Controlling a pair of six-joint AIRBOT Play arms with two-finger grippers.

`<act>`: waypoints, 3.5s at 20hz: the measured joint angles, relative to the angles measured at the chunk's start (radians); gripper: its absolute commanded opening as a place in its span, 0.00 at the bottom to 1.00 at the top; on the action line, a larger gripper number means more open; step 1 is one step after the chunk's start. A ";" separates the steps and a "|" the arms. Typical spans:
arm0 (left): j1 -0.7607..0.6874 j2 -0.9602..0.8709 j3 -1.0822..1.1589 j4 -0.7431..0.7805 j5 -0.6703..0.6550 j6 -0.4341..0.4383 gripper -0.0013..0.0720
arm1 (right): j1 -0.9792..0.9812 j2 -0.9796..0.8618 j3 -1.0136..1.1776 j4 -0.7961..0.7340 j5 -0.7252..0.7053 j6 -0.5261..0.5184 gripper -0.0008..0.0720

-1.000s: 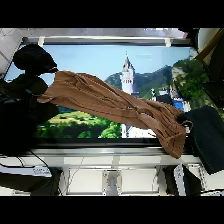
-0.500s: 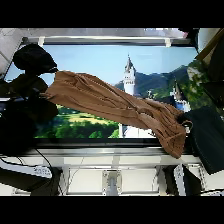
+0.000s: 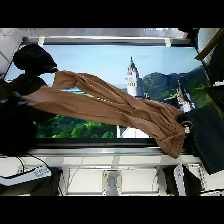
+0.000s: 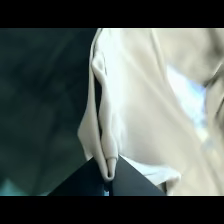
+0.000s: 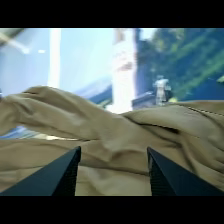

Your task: Fold the clothes and pants, and hang the long-sleeved shirts on hangers.

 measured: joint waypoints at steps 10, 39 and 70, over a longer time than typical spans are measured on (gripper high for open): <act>0.224 0.083 0.000 0.185 -0.148 -0.019 0.04 | -0.001 -0.013 0.000 -0.404 -0.028 -0.021 0.64; -0.194 0.091 0.216 -0.272 0.156 -0.078 0.98 | 0.209 -0.830 0.057 -0.390 -0.356 -0.120 0.64; -0.195 0.091 0.216 -0.268 0.116 -0.123 0.97 | 0.169 -0.987 0.048 -0.185 -0.241 -0.423 0.04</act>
